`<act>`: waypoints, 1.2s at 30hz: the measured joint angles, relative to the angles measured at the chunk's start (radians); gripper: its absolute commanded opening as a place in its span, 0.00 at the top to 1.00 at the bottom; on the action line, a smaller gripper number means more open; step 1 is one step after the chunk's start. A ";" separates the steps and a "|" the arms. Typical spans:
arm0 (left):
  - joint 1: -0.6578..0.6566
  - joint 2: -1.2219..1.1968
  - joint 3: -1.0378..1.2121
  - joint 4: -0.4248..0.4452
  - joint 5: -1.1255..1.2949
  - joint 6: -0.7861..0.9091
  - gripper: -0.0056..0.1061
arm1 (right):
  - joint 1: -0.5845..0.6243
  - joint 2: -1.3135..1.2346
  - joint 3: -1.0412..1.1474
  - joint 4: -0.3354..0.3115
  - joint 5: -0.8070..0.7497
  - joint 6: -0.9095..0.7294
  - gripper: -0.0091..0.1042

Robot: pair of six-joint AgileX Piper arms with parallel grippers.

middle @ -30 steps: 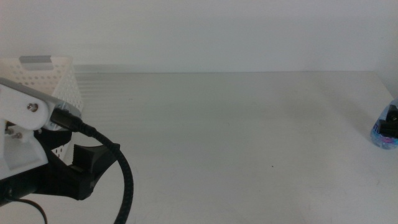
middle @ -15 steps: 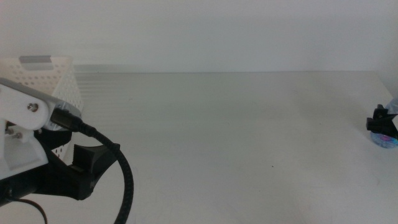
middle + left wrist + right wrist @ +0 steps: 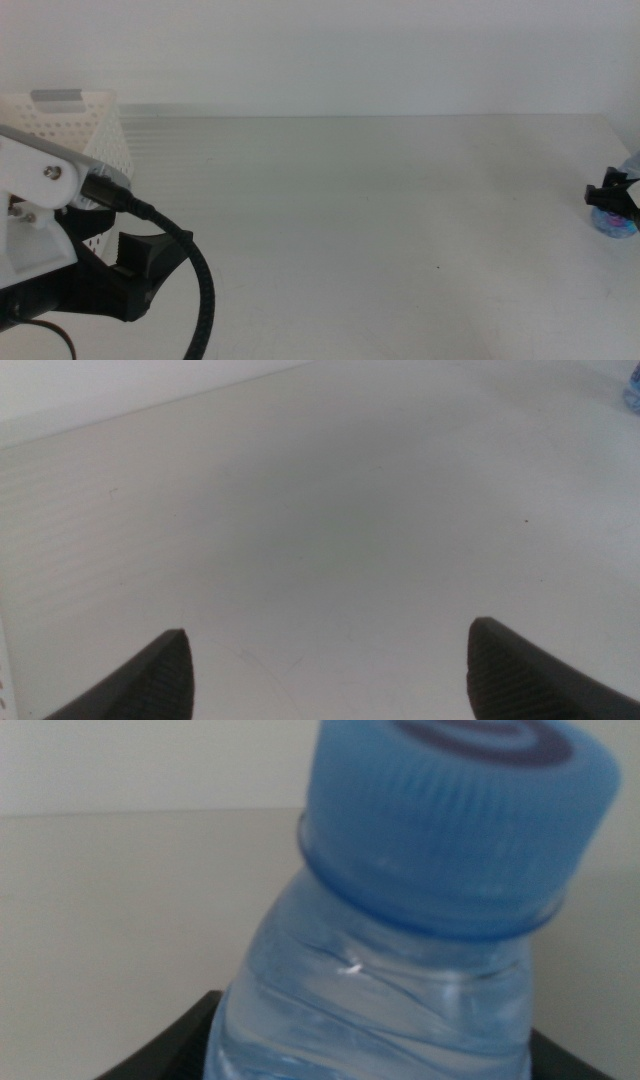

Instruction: Use arms to grab the bottles and put them into the dustbin to the left of the table.

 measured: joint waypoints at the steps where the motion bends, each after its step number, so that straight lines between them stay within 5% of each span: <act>1: 0.000 0.000 0.000 0.000 0.000 0.000 0.14 | 0.004 -0.014 0.000 -0.010 0.019 0.008 0.92; 11: 0.000 0.000 0.000 0.000 0.000 0.000 0.14 | 0.147 -0.208 -0.005 -0.291 0.153 0.163 0.92; 17: 0.000 0.000 0.000 0.000 0.000 0.000 0.14 | 0.291 -0.229 -0.076 -0.598 0.192 0.337 0.92; 19: 0.000 0.000 0.000 0.000 0.000 0.000 0.14 | 0.343 -0.222 -0.116 -0.657 0.221 0.394 0.92; 36: 0.000 0.000 0.000 0.000 0.000 0.000 0.14 | 0.612 0.111 -0.518 -0.692 0.305 0.454 0.92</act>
